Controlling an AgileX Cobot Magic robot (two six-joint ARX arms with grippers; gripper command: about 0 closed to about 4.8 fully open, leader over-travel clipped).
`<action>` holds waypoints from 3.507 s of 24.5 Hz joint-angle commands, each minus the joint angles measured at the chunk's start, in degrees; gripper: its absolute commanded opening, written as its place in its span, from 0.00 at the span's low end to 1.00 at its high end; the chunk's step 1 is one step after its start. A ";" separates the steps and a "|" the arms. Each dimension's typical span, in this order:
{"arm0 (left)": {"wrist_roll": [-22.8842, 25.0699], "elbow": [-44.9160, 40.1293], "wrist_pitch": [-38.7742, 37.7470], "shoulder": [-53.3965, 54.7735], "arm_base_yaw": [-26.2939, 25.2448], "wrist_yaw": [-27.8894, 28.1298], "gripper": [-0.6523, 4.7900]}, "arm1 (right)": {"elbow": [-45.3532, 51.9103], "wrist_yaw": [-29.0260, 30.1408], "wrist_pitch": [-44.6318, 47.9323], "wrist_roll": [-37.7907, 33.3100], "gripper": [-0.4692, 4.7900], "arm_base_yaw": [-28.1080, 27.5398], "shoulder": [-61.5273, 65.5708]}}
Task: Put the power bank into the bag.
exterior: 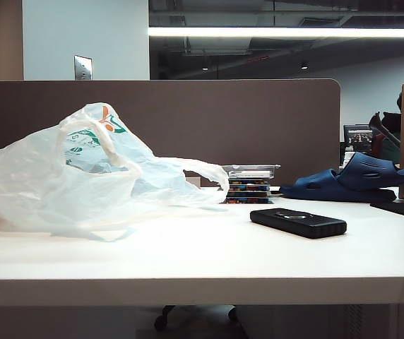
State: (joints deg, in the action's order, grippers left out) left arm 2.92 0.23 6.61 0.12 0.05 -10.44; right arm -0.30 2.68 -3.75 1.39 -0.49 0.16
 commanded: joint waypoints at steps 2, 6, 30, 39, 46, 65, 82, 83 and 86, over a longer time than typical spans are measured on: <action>-0.31 0.17 0.70 0.00 -0.11 -0.09 0.11 | 0.28 0.00 1.03 0.02 0.07 0.07 -0.28; -0.31 0.17 0.72 0.00 -0.11 -0.09 0.11 | 0.28 0.00 1.03 0.02 0.07 0.07 -0.28; -0.42 0.92 2.91 0.00 -0.11 -0.37 0.11 | -0.04 0.50 1.05 -1.81 0.07 0.07 -0.28; -0.39 5.92 1.38 0.00 -0.11 -4.04 0.19 | -4.85 0.46 0.24 -4.50 0.07 0.09 -0.20; -0.33 11.15 -2.95 0.02 -0.11 -5.35 0.27 | -9.81 0.46 -2.12 -6.95 0.07 0.09 -0.11; 0.31 25.51 -10.84 9.29 -0.11 -9.33 0.41 | -36.68 2.05 -24.17 -5.16 0.07 0.07 16.26; 3.10 32.65 -12.15 18.23 -0.11 -16.98 0.41 | -75.67 10.25 -53.83 0.59 0.30 0.13 53.66; 3.10 32.65 -12.22 18.23 -0.11 -17.86 0.41 | -77.24 10.91 -55.23 0.59 0.34 0.15 55.15; 3.10 32.65 -12.24 18.23 -0.11 -19.93 0.41 | -81.33 13.20 -58.18 0.61 0.43 0.20 59.82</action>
State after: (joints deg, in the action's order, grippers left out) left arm 5.80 32.51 -5.85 18.33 0.05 -28.67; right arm -80.16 14.09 -60.38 1.69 -0.38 58.65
